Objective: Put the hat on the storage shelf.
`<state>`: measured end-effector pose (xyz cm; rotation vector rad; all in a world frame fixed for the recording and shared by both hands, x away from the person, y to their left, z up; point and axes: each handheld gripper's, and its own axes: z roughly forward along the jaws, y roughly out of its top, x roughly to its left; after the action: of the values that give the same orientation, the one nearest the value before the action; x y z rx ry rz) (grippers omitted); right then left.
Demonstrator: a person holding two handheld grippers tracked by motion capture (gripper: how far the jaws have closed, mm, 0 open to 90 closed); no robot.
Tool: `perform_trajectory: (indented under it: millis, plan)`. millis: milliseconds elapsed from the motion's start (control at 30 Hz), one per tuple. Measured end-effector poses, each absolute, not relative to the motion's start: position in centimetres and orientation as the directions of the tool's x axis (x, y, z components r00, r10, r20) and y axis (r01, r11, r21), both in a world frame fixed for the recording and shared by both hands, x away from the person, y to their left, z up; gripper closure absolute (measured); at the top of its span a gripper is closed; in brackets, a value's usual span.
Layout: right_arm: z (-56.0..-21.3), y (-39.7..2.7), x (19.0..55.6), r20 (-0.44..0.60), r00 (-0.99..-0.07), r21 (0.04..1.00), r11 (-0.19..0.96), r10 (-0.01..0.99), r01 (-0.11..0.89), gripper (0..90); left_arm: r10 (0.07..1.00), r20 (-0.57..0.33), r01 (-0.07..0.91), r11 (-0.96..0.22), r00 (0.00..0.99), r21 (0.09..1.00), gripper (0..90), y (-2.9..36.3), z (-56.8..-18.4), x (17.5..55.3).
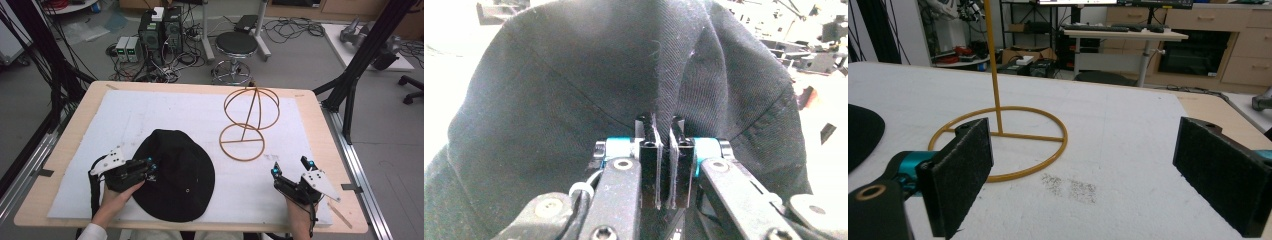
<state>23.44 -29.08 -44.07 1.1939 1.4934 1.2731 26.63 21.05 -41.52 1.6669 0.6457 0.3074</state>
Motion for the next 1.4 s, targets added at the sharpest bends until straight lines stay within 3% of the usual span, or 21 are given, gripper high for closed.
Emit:
perform_trajectory:
  millis: [300, 1400]
  plan:
    - [-44.1, -29.1, 23.5, -0.003, -0.213, 0.988, 0.035, 0.977, 0.147, 8.3, 0.579, -0.193, 0.235, 0.003, 0.792, 0.972, 86.1, 21.8, -41.0, 26.5]
    - [-44.1, -29.1, 23.6, 0.025, -0.222, 0.987, 0.011, 0.975, 0.161, 8.3, 0.562, -0.100, 0.051, 0.102, 0.821, 0.993, 85.8, 21.2, -33.4, 27.6]
